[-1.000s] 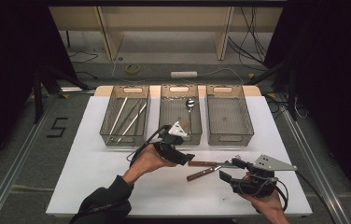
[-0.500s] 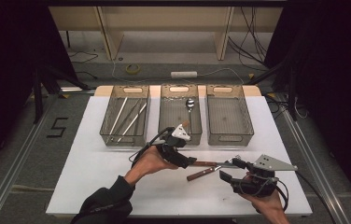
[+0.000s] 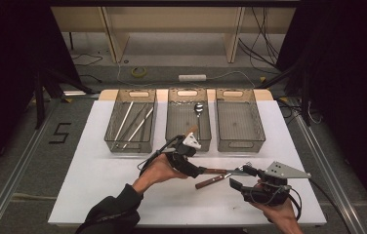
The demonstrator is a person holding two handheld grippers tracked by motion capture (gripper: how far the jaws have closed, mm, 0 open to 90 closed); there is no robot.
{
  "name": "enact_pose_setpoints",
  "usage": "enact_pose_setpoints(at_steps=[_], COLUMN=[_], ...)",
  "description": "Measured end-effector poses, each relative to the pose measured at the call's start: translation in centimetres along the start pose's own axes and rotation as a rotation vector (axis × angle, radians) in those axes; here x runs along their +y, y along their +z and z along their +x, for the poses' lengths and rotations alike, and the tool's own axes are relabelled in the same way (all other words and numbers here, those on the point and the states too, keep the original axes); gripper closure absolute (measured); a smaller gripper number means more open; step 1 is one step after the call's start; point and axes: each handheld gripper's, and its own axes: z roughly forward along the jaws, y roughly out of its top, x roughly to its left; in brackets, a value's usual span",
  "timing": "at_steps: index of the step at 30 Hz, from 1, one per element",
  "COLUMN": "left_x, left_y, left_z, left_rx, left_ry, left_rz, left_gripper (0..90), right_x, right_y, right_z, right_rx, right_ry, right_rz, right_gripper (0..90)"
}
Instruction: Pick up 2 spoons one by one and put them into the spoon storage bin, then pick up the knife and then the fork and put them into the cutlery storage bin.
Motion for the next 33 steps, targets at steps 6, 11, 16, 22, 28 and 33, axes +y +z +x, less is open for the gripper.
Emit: enact_pose_setpoints(at_steps=[6,11,16,22,28,33], left_x=[0.1,0.0,-0.2,-0.3,-0.1,-0.1], left_y=[0.3,0.5,1.0,1.5,2.2,3.2], left_z=[0.0,0.0,0.1,0.3,0.4,0.5], left_rx=[0.0,-0.002,-0.001,0.001,-0.003,-0.006], left_ry=[0.0,0.002,0.003,0.008,0.02,0.046], left_rz=[0.004,0.008,0.024,0.041,0.055,0.084], left_gripper=[26.6,26.6,26.6,26.8,27.9,30.5], right_x=[0.0,0.0,0.0,0.0,0.0,0.0], right_y=[0.0,0.0,0.0,0.0,0.0,0.0], right_z=[-0.1,-0.1,0.0,0.0,-0.1,-0.1], right_rx=[-0.002,-0.002,-0.002,-0.002,-0.002,-0.001], right_ry=[0.004,0.003,0.003,0.0,0.004,0.003], right_rz=[-0.003,-0.001,-0.001,0.002,-0.001,0.0], right_gripper=[27.8,27.8,27.8,27.8,27.8,27.8])
